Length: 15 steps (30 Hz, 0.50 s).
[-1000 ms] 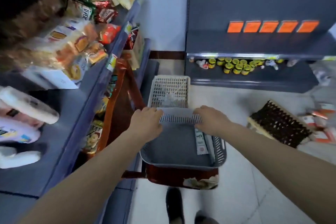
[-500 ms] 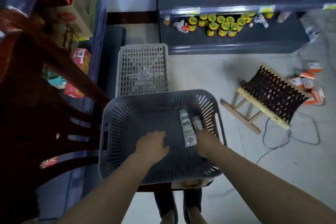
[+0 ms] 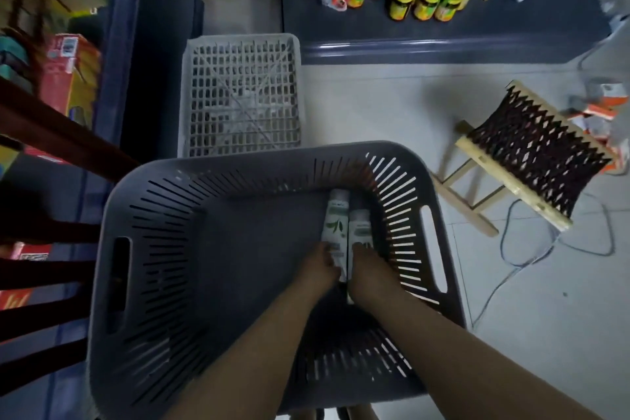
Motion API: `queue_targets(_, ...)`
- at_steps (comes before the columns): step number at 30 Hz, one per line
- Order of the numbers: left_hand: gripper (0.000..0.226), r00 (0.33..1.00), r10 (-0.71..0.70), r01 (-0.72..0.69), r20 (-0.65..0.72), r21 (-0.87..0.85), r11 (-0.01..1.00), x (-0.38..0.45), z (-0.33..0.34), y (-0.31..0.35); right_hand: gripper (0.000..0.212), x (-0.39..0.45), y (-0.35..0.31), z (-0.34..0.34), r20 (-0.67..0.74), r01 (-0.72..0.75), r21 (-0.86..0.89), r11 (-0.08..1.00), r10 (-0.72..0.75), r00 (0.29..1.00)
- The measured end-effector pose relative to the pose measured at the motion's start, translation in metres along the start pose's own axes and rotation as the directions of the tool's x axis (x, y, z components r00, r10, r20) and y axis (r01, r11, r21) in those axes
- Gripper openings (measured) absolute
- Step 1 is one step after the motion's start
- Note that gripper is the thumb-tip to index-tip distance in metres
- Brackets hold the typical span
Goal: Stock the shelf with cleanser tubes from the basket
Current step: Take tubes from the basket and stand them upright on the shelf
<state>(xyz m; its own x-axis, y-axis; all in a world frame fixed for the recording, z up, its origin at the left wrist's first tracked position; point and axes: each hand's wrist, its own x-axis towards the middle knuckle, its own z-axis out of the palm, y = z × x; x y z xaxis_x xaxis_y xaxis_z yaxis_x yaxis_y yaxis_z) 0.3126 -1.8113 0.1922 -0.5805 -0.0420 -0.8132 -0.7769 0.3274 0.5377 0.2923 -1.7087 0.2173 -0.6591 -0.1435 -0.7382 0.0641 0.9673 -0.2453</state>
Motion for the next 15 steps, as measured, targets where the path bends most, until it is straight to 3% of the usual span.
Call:
queue_targets(2,0.034,0.998,-0.006,-0.004,-0.066,-0.149,0.989,0.007,0.009,0.006,0.045,0.004,0.001,0.002,-0.028,-0.04,0.092,0.995,0.043,0.999)
queue_targets(5,0.026,0.973,0.005,-0.052,-0.229,-0.199,0.979,0.011,0.015,0.016,0.041,0.008,0.004,0.002,-0.037,-0.103,0.24,0.965,0.115,0.993)
queue_targets(10,0.049,0.945,-0.004,0.06,-0.327,0.164,0.985,0.029,0.002,-0.014,0.017,0.016,0.003,0.01,-0.067,-0.07,0.432,0.899,0.11,0.992)
queue_targets(13,0.044,0.94,0.0,0.091,-0.342,0.249,0.964,0.021,-0.014,-0.023,0.029,0.021,0.0,0.013,-0.055,-0.104,0.53,0.841,0.157,0.986)
queue_targets(15,0.034,0.958,-0.005,0.07,-0.286,0.218,0.973,0.019,-0.021,-0.032,0.054,0.023,-0.002,0.016,-0.046,-0.14,0.527,0.838,0.192,0.98)
